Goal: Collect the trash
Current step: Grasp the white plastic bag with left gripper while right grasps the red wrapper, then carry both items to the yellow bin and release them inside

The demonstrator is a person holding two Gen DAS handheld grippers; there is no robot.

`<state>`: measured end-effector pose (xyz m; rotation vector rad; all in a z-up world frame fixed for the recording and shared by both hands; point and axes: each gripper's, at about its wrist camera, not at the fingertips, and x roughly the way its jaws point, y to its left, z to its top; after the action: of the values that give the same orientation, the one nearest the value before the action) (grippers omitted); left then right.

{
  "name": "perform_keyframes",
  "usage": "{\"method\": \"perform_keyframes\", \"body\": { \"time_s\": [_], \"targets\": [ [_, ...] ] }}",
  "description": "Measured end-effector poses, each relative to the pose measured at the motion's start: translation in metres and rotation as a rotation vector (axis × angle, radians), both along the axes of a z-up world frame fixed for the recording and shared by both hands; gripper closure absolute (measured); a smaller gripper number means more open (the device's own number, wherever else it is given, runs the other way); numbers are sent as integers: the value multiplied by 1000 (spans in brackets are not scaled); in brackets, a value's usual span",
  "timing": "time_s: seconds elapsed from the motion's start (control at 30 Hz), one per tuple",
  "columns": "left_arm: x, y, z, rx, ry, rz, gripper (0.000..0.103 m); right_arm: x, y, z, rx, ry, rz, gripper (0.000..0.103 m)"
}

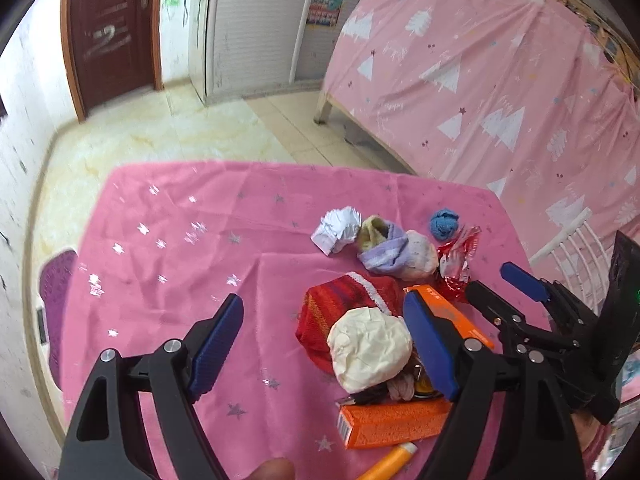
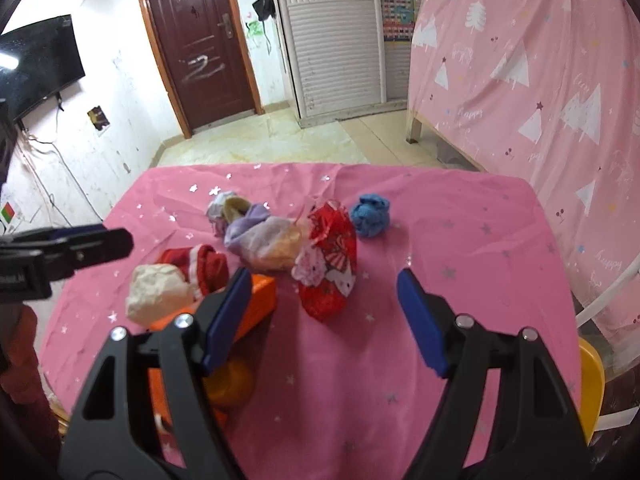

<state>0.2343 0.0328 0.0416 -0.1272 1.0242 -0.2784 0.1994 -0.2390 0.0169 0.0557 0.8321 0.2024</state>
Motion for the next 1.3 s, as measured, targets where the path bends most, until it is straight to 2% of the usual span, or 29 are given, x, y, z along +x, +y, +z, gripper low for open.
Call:
{"method": "perform_keyframes", "body": {
  "time_s": [0.1, 0.33, 0.43, 0.5, 0.57, 0.8, 0.93, 0.97, 1.07, 1.3],
  "targets": [
    [3, -1, -9, -48, 49, -26, 27, 8, 0, -3, 1, 16, 6, 31],
    [-11, -18, -17, -58, 85, -72, 27, 18, -4, -8, 54, 50, 21, 31],
    [-15, -27, -22, -73, 118, -89, 36, 24, -9, -8, 88, 65, 28, 37],
    [-15, -30, -27, -84, 141, -85, 52, 28, -11, -8, 120, 77, 23, 40],
    [-13, -33, -32, -74, 155, -64, 57, 31, -12, -8, 136, 83, 19, 42],
    [-13, -33, -31, -85, 142, -25, 60, 36, -19, -15, 175, 106, -10, 44],
    [-16, -34, -26, -84, 130, -28, 60, 42, -15, -25, 137, 141, -2, 71],
    [-17, -31, -24, -87, 129, -27, 60, 40, -13, -26, 129, 135, -3, 73],
    [-21, -32, -18, -95, 117, -21, 60, 33, -11, -21, 98, 102, -8, 75],
    [-33, -25, 12, -85, 46, -10, 60, 16, -25, -2, 119, 36, -17, 76]
  ]
}}
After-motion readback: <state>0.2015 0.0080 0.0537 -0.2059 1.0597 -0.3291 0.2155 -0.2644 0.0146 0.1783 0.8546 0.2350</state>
